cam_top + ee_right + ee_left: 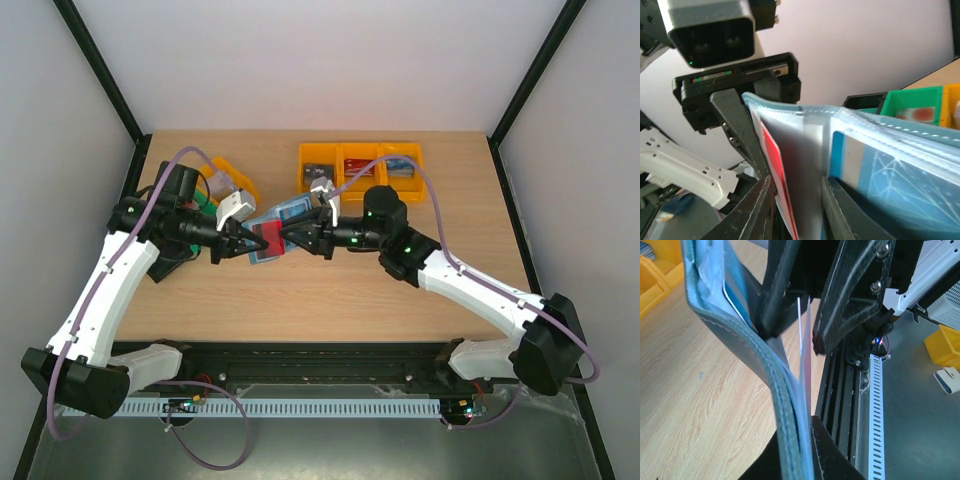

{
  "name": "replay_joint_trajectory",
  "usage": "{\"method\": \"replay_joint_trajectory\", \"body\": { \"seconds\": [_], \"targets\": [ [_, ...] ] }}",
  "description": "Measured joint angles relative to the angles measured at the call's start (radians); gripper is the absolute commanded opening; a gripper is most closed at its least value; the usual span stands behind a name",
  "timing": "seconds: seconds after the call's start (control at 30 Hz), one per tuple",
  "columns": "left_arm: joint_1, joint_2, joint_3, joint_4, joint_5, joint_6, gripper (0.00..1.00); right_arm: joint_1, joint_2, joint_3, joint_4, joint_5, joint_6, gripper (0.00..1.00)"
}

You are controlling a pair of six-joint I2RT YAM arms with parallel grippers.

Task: Take the credit cards out of the card holder

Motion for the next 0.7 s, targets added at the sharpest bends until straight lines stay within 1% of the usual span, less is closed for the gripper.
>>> {"method": "replay_joint_trajectory", "body": {
  "seconds": [0.1,0.17,0.37,0.57,0.6,0.63,0.67,0.7],
  "targets": [
    [0.0,0.0,0.0,0.0,0.0,-0.001,0.02,0.002,0.019,-0.001,0.015,-0.056,0.002,0.24],
    [0.0,0.0,0.0,0.002,0.003,-0.002,0.02,0.012,0.019,-0.002,0.016,-0.085,-0.005,0.21],
    [0.0,0.0,0.0,-0.006,0.021,-0.002,0.02,0.035,0.018,-0.002,0.01,-0.09,-0.048,0.02],
    [0.0,-0.005,0.0,-0.02,0.028,0.002,0.02,0.042,0.018,-0.002,0.008,-0.085,-0.069,0.02],
    [0.0,-0.006,0.0,-0.021,0.029,0.004,0.05,0.042,0.017,-0.002,0.008,-0.086,-0.073,0.02],
    [0.0,-0.006,0.0,-0.022,0.029,0.005,0.14,0.043,0.016,-0.002,0.007,-0.085,-0.076,0.02],
    [0.0,-0.006,0.0,-0.022,0.033,0.006,0.18,0.043,0.013,-0.002,0.006,-0.084,-0.081,0.02],
    [0.0,-0.006,0.0,-0.021,0.036,0.01,0.19,0.044,0.009,-0.002,0.002,-0.082,-0.086,0.02]
  ]
}}
